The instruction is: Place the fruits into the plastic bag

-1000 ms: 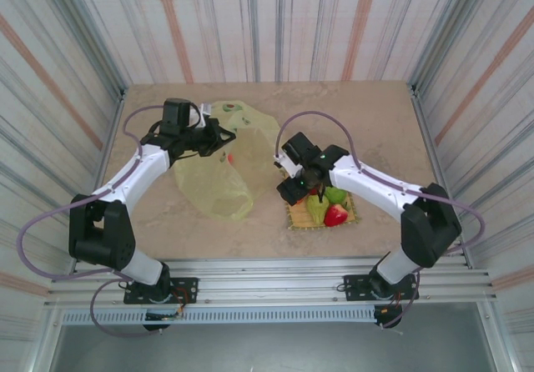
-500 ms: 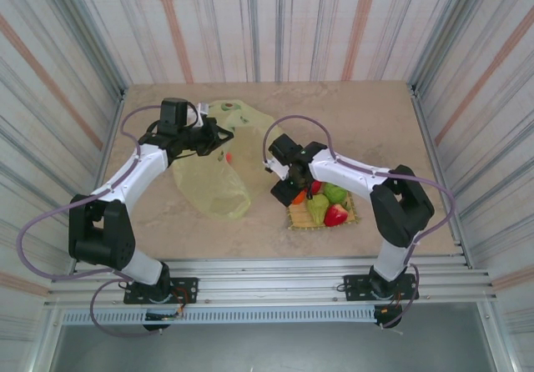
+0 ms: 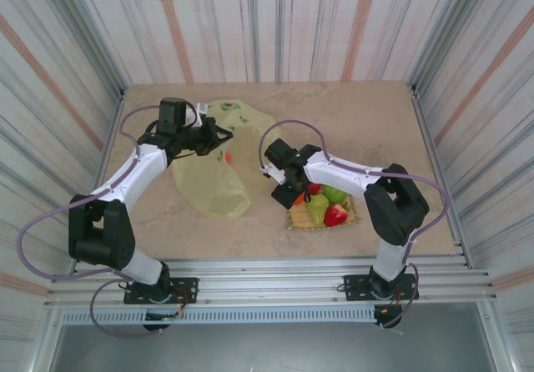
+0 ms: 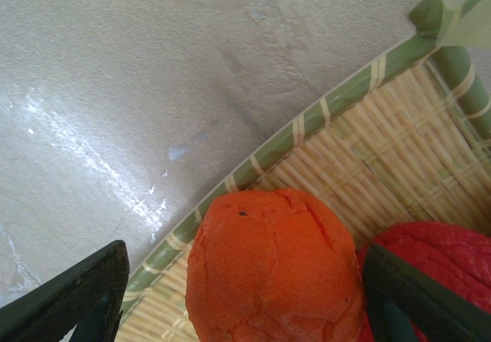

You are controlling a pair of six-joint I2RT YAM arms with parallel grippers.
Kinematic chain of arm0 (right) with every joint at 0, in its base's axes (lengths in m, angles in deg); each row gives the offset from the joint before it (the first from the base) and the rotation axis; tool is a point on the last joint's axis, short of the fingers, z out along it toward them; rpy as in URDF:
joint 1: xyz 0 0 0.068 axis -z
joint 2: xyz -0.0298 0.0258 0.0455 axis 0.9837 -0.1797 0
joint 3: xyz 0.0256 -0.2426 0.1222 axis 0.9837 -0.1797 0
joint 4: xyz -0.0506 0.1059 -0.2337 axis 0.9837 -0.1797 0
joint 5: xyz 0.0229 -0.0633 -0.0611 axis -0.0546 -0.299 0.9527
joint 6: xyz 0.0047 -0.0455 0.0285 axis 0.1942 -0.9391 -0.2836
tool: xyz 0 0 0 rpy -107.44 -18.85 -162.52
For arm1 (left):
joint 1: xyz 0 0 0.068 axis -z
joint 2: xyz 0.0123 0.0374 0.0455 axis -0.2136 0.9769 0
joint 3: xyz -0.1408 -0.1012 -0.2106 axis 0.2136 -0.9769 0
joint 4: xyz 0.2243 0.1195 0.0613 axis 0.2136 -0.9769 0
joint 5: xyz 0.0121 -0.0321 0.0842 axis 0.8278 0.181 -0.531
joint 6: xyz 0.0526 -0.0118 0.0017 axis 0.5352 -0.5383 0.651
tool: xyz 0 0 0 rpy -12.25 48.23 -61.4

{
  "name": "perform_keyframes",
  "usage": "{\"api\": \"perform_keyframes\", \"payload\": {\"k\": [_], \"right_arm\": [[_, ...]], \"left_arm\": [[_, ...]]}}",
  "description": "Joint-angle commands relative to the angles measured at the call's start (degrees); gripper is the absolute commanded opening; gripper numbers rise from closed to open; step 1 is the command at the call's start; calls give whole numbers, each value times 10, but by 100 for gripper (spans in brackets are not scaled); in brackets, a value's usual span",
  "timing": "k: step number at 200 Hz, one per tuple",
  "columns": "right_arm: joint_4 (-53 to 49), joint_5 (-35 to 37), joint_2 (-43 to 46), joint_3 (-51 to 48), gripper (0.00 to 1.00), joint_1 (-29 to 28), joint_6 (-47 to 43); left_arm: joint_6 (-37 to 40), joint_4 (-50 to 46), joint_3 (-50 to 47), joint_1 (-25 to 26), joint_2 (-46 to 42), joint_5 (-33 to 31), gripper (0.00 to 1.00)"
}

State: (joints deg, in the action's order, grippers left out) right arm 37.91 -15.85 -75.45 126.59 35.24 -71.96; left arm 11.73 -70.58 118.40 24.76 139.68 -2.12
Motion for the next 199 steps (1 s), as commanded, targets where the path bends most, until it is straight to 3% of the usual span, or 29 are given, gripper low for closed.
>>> {"api": "perform_keyframes", "payload": {"k": [1,155,199], "right_arm": [[-18,13,-5,-7,78,-4,-7],[-16,23,-29,-9,70,-3,-7],[-14,11,-15,-8,58,-3,-3]], "left_arm": [[11,13,-4,-3,-1,12,0],[9,14,-3,-3,0,17,0],[8,14,-4,-4,0,18,0]]}}
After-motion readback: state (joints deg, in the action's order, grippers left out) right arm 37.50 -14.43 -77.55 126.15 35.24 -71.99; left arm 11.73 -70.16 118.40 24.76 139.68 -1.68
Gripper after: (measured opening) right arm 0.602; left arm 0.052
